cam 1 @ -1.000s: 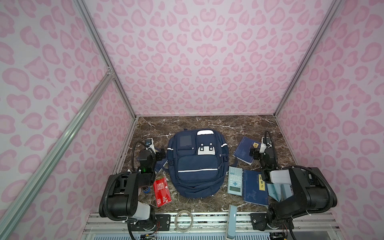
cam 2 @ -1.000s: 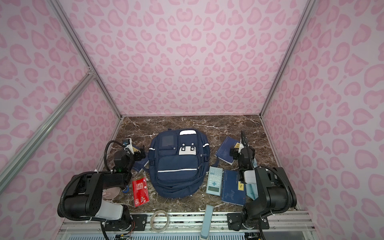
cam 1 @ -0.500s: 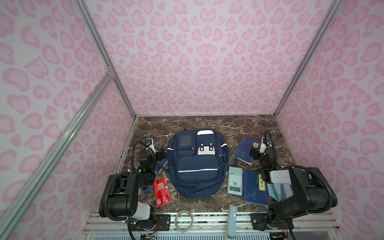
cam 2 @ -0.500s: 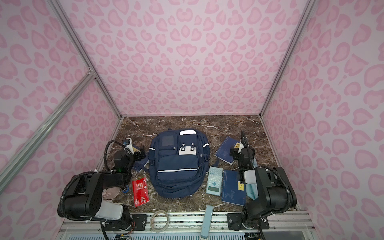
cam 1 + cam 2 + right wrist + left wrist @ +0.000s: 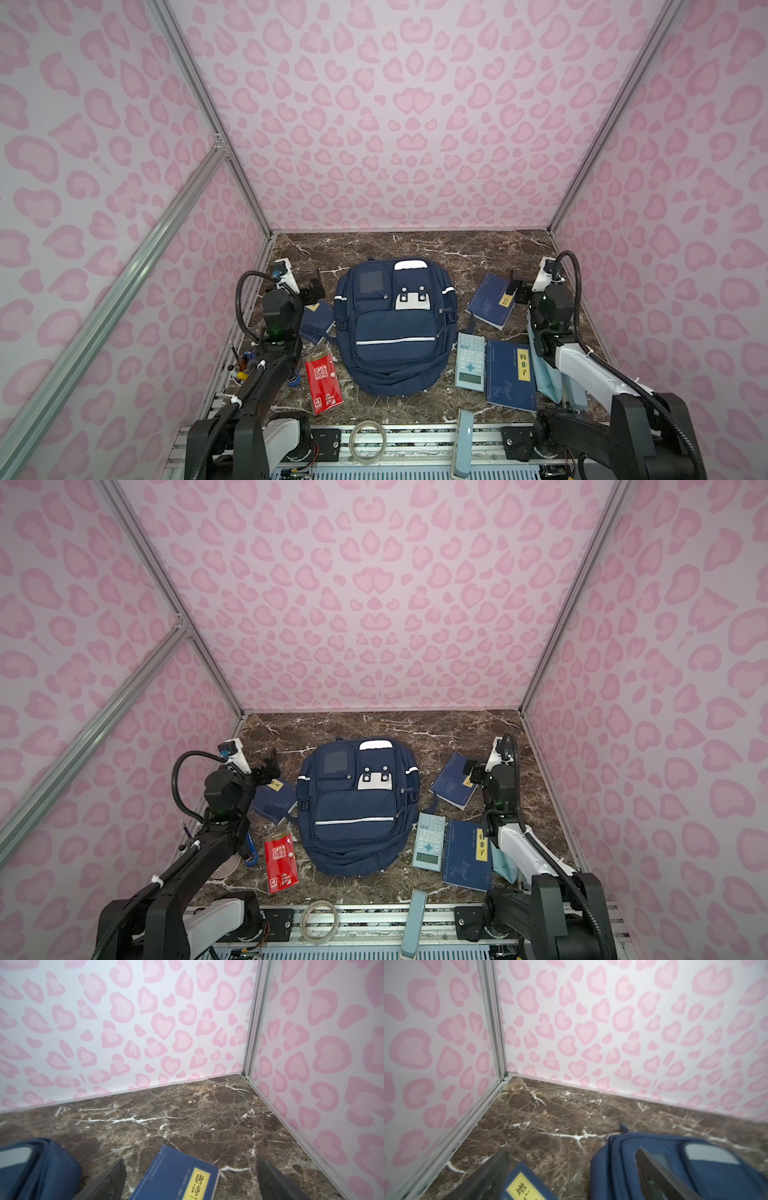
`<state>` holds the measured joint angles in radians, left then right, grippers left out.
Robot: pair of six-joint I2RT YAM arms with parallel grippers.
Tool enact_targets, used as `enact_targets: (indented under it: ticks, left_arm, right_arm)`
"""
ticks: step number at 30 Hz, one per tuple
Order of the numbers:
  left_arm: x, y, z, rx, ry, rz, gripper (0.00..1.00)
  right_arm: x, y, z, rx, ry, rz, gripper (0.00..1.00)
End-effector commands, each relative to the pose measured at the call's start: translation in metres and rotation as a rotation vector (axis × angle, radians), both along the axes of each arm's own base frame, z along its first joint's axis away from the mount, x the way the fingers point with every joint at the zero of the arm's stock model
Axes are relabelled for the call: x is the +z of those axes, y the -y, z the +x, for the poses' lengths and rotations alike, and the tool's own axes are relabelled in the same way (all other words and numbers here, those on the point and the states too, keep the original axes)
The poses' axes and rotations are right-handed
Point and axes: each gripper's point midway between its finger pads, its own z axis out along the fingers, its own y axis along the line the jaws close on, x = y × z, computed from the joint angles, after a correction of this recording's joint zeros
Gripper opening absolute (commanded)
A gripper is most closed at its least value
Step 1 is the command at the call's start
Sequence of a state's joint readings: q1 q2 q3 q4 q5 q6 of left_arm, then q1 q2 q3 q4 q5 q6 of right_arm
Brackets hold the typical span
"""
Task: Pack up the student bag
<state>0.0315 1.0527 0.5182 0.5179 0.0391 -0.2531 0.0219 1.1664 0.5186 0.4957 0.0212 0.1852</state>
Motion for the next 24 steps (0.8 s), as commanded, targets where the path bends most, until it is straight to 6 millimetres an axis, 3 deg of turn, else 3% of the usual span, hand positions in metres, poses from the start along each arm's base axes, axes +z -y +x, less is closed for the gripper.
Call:
enact_targets:
  ticks: [1, 3, 4, 10, 14, 17, 19, 22, 24]
  left_arm:
    - [-0.022, 0.038, -0.019, -0.137, -0.166, -0.271, 0.97]
    - [-0.028, 0.058, -0.030, -0.178, -0.232, -0.356, 0.97]
    - [-0.045, 0.069, -0.038, -0.175, -0.318, -0.376, 0.99]
    - [-0.120, 0.140, -0.076, -0.260, -0.566, -0.306, 0.85]
    - [-0.163, 0.157, -0.079, -0.253, -0.664, -0.290, 0.70]
    - [-0.179, 0.168, -0.068, -0.266, -0.682, -0.296, 0.58]
    - [-0.190, 0.176, -0.061, -0.270, -0.702, -0.276, 0.49]
    - [-0.198, 0.191, -0.048, -0.294, -0.720, -0.261, 0.32]
    - [-0.202, 0.200, -0.037, -0.304, -0.731, -0.257, 0.26]
  right_arm:
    - [-0.038, -0.045, -0.010, 0.194, -0.233, 0.179, 0.99]
    - [-0.044, -0.069, -0.006, 0.265, -0.307, 0.201, 0.99]
    - [-0.047, -0.081, -0.003, 0.302, -0.343, 0.199, 0.99]
    - [-0.086, -0.152, 0.005, 0.513, -0.581, 0.131, 0.94]
    - [-0.125, -0.182, 0.013, 0.594, -0.698, 0.119, 0.88]
    - [-0.152, -0.199, 0.023, 0.650, -0.763, 0.153, 0.74]
    - [-0.165, -0.204, 0.032, 0.664, -0.799, 0.164, 0.58]
    - [-0.171, -0.202, 0.044, 0.660, -0.801, 0.205, 0.30]
    - [-0.168, -0.191, 0.053, 0.630, -0.773, 0.249, 0.20]
